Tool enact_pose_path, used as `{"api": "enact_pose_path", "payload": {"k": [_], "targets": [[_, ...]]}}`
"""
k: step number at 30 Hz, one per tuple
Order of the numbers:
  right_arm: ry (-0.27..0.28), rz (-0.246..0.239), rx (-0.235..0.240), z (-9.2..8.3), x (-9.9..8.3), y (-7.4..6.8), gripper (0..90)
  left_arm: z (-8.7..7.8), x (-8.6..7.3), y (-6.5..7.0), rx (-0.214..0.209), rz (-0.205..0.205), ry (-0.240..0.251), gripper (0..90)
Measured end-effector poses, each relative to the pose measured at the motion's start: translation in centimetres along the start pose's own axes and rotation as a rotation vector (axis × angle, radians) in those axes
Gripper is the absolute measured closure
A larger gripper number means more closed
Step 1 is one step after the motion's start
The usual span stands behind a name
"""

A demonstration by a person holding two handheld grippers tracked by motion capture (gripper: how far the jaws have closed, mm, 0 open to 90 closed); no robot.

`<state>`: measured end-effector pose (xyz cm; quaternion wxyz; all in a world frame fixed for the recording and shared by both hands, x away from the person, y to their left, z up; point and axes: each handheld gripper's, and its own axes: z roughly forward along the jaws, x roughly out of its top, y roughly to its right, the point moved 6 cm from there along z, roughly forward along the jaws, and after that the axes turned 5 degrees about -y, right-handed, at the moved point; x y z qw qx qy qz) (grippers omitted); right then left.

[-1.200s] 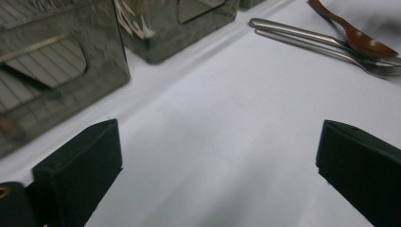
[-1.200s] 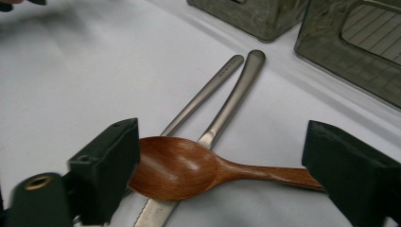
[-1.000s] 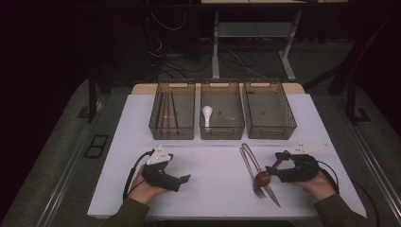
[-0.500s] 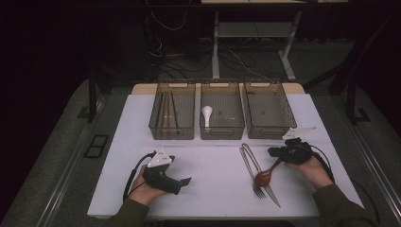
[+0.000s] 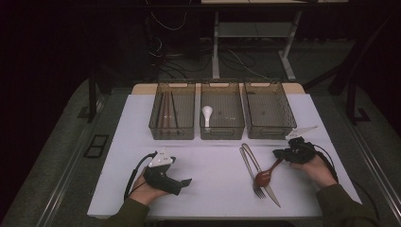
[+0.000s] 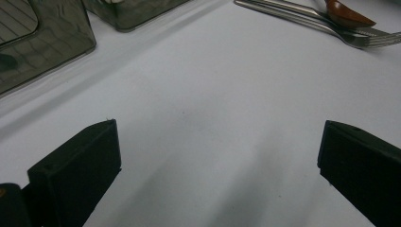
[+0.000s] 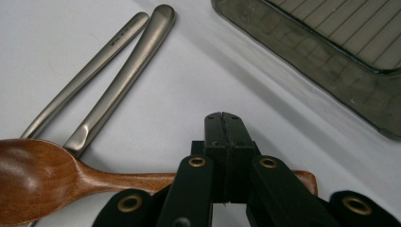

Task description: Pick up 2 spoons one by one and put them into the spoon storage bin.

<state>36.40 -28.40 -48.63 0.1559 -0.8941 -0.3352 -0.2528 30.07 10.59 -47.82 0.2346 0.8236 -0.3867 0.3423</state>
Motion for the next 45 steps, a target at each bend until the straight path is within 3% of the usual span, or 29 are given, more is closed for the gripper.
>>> {"api": "enact_pose_path", "payload": {"k": [13, 33, 35, 39, 45], "targets": [[-0.058, -0.016, -0.034, -0.5, -1.2, -0.3, 89.7, -0.2, -0.1, -0.3, 0.021, -0.003, -0.003, 0.0], [-0.070, 0.011, -0.008, -3.0, -4.6, -1.2, 89.3, 0.0, -0.2, 0.0, 0.002, 0.003, -0.004, 0.6], [-0.046, 0.004, 0.000, -3.1, -4.2, -1.3, 83.0, -0.1, -0.2, 0.0, 0.001, 0.009, -0.004, 0.6], [0.001, -0.002, 0.070, -3.0, -3.2, -2.3, 64.9, -0.1, -0.2, 0.0, -0.001, 0.002, 0.002, 0.6], [0.036, -0.051, 0.162, -2.7, -2.2, -4.3, 53.7, 0.0, -0.3, -0.1, -0.001, -0.001, -0.007, 0.6]]}}
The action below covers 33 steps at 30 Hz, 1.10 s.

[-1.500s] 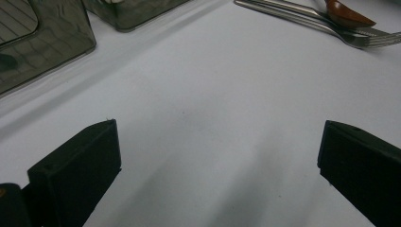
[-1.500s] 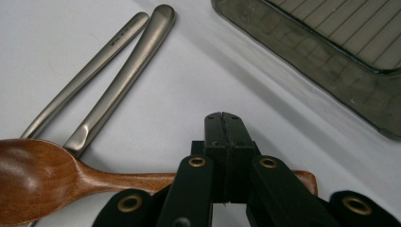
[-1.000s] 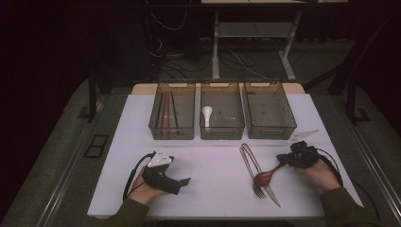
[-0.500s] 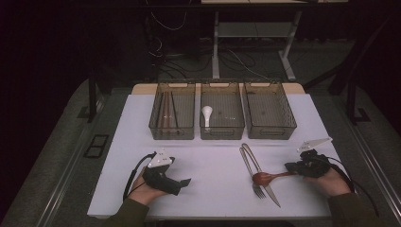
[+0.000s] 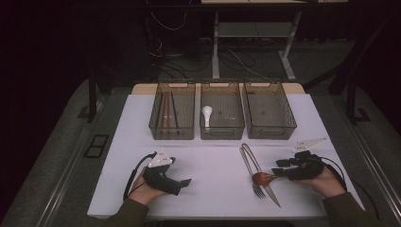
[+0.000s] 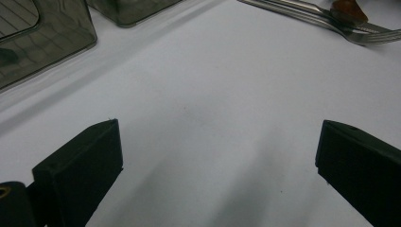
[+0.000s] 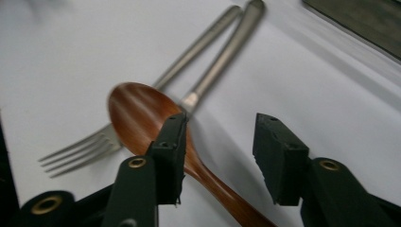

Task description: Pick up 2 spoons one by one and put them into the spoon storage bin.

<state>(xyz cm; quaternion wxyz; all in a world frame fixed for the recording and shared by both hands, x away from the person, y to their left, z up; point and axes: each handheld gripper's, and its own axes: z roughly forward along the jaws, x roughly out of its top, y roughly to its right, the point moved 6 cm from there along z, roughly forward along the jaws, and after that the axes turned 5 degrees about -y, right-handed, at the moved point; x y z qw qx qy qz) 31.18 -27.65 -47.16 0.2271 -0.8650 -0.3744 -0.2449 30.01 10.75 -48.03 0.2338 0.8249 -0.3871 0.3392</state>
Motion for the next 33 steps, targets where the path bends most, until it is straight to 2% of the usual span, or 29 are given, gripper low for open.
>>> {"api": "enact_pose_path", "payload": {"k": [5, 10, 20, 27, 33], "targets": [[-0.009, -0.040, 0.045, 0.8, 0.5, -1.4, 50.5, 0.0, 0.0, -0.1, -0.002, -0.007, -0.001, 0.6], [-0.032, -0.067, 0.052, 1.8, 0.6, -2.3, 49.7, 0.1, -0.1, -0.1, 0.000, -0.011, -0.002, 0.6], [-0.075, -0.123, 0.040, 2.6, 0.2, -2.8, 50.5, 0.1, -0.1, 0.0, -0.001, -0.004, -0.013, 0.6], [-0.097, -0.164, 0.058, 2.7, -0.1, -3.0, 55.0, 0.1, -0.1, 0.0, -0.002, -0.004, -0.015, 0.6], [-0.103, -0.180, 0.081, 2.5, -0.3, -3.1, 60.8, 0.1, -0.1, 0.0, -0.002, -0.004, -0.017, 0.6]]}}
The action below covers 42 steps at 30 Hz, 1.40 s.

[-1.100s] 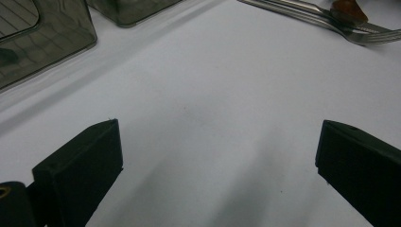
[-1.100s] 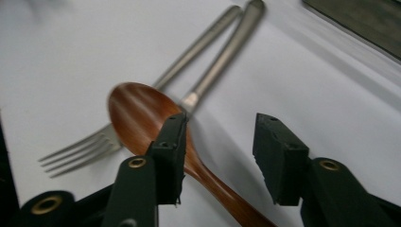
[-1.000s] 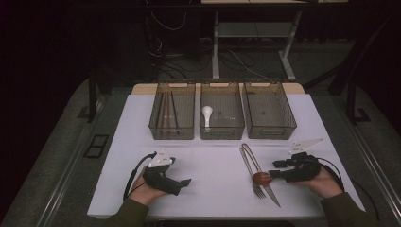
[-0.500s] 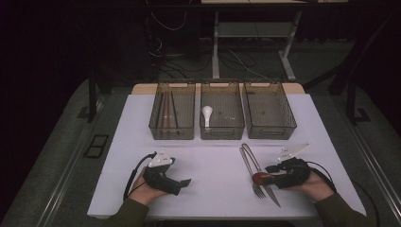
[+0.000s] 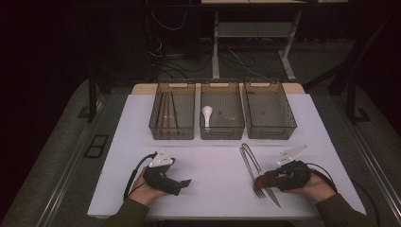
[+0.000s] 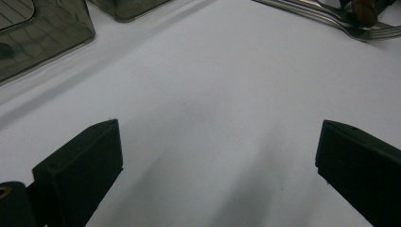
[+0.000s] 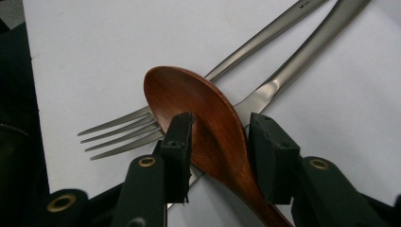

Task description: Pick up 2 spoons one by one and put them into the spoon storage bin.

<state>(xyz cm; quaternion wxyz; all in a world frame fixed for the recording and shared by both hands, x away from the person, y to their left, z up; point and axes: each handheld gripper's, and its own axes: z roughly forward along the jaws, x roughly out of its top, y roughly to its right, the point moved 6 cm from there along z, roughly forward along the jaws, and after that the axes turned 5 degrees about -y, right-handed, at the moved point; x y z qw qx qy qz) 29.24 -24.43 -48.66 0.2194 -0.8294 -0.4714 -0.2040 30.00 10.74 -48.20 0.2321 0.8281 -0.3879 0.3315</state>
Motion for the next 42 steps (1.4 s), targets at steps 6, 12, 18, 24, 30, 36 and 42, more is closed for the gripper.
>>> {"api": "enact_pose_path", "payload": {"k": [6, 12, 18, 24, 30, 36, 42], "targets": [[0.000, -0.012, 0.021, -0.2, -0.2, 0.0, 67.5, 0.1, 0.0, 0.1, -0.005, 0.006, -0.002, 0.7], [0.008, -0.013, 0.052, -0.4, -0.3, 0.1, 75.5, 0.1, 0.0, 0.1, -0.010, 0.006, -0.001, 0.7], [0.008, -0.025, 0.080, -0.5, -0.3, -0.1, 82.1, 0.1, 0.0, 0.2, -0.014, 0.011, -0.002, 0.7], [0.007, -0.025, 0.079, -0.6, -0.3, 0.0, 82.4, 0.1, 0.1, 0.3, -0.021, 0.015, 0.006, 0.6], [0.045, 0.008, 0.041, -1.2, 0.1, 0.5, 82.5, 0.1, 0.1, 0.3, -0.025, 0.015, 0.007, 0.6], [0.089, 0.060, -0.011, -1.9, 0.9, 1.4, 82.4, 0.2, 0.1, 0.4, -0.028, 0.017, 0.004, 0.6], [0.124, 0.102, -0.056, -2.3, 2.1, 2.1, 82.5, 0.1, 0.1, 0.3, -0.030, 0.014, 0.005, 0.6]]}}
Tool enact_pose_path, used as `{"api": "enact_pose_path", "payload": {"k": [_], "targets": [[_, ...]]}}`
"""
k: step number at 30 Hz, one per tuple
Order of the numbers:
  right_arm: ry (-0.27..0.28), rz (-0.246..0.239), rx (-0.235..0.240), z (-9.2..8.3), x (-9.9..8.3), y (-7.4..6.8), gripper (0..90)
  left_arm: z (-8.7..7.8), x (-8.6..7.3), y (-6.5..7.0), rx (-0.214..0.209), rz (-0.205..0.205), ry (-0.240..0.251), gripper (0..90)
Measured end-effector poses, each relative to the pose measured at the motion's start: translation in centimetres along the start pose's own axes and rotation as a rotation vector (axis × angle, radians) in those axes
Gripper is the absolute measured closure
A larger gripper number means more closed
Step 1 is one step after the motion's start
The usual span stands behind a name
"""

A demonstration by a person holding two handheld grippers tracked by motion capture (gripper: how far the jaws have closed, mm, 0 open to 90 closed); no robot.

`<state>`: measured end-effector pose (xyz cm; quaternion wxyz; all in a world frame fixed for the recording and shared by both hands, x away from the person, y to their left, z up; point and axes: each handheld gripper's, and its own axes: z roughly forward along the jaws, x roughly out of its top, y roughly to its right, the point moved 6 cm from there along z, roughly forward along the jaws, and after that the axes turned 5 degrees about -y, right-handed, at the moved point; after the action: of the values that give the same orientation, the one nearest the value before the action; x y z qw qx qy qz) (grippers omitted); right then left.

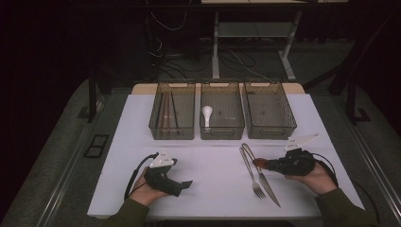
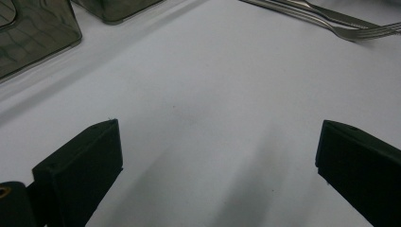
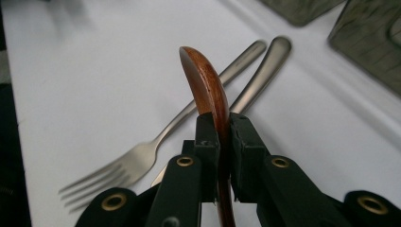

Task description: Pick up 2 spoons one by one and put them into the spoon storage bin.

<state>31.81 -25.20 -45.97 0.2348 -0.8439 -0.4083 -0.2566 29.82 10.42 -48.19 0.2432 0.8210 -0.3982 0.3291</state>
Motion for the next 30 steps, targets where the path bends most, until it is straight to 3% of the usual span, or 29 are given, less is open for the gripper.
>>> {"api": "enact_pose_path", "payload": {"k": [7, 20, 30], "targets": [[0.037, 0.033, -0.030, -0.1, 2.0, 0.5, 82.5, -0.1, 0.1, -0.1, 0.003, -0.009, 0.009, 0.6], [0.089, 0.045, -0.051, 0.3, 5.0, 1.1, 82.5, -0.1, 0.0, -0.1, 0.007, -0.013, 0.007, 0.6], [0.167, 0.049, -0.067, -0.1, 9.1, 1.9, 82.5, -0.2, 0.0, -0.2, 0.012, -0.019, 0.014, 0.6]]}}
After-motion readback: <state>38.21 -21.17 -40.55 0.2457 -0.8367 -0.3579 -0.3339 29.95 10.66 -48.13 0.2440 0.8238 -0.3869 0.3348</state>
